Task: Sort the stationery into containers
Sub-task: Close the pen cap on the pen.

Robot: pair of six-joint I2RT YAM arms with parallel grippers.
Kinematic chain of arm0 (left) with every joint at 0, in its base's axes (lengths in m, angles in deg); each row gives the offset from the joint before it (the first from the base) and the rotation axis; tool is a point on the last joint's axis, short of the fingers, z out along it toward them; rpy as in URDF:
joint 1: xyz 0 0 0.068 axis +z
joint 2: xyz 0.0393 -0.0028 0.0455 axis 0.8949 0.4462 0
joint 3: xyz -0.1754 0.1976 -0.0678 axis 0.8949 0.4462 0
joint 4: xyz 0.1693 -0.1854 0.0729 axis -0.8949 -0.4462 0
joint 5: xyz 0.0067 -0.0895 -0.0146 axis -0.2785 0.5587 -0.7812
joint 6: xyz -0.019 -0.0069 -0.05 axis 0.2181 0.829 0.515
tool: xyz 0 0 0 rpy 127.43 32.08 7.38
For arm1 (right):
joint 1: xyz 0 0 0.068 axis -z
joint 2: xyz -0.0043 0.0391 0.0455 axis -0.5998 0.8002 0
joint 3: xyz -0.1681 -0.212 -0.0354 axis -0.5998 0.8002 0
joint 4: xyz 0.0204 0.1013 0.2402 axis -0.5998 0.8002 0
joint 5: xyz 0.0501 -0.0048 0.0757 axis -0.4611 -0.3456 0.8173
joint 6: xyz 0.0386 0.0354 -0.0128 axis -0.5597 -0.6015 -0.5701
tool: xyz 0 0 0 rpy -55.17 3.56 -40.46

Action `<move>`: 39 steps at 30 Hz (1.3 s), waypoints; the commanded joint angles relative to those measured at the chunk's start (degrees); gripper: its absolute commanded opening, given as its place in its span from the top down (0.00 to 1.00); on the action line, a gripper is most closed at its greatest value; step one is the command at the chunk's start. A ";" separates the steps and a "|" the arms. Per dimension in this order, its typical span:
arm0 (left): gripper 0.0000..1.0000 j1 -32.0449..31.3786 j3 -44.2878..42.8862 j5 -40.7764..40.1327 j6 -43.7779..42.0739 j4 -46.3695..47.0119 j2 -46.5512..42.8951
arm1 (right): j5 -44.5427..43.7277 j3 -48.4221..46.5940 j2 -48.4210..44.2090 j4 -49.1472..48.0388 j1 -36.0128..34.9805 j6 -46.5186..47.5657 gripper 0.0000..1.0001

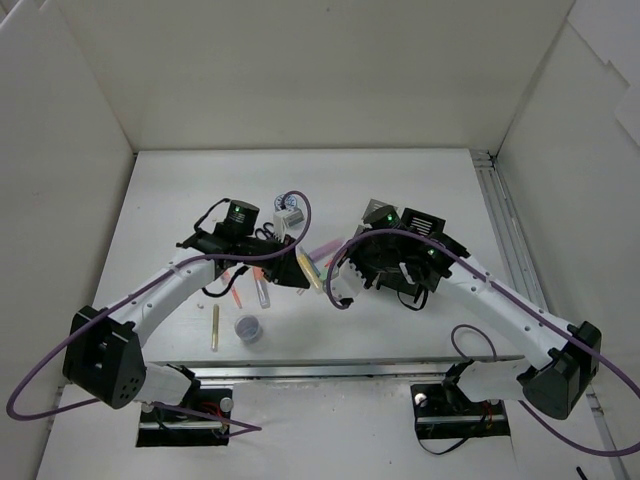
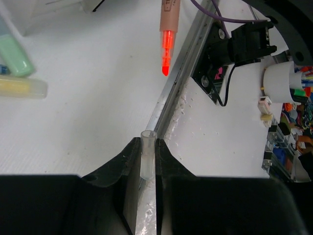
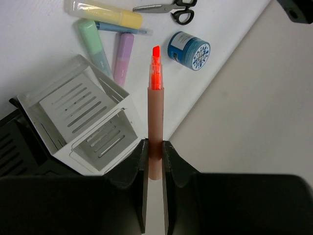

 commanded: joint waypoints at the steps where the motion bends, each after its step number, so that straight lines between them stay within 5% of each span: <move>1: 1.00 -1.14 -3.41 5.23 -1.00 3.77 -1.00 | 2.08 -0.65 -1.28 -1.05 -0.59 1.00 1.00; 19: 1.00 -2.20 -8.59 2.42 0.67 2.99 3.39 | 5.86 -1.35 1.54 -1.14 -2.70 0.38 1.00; 39: 1.00 -2.20 -4.72 -1.80 1.64 1.32 -2.23 | -2.66 -2.76 2.77 -1.23 -2.87 -1.55 1.00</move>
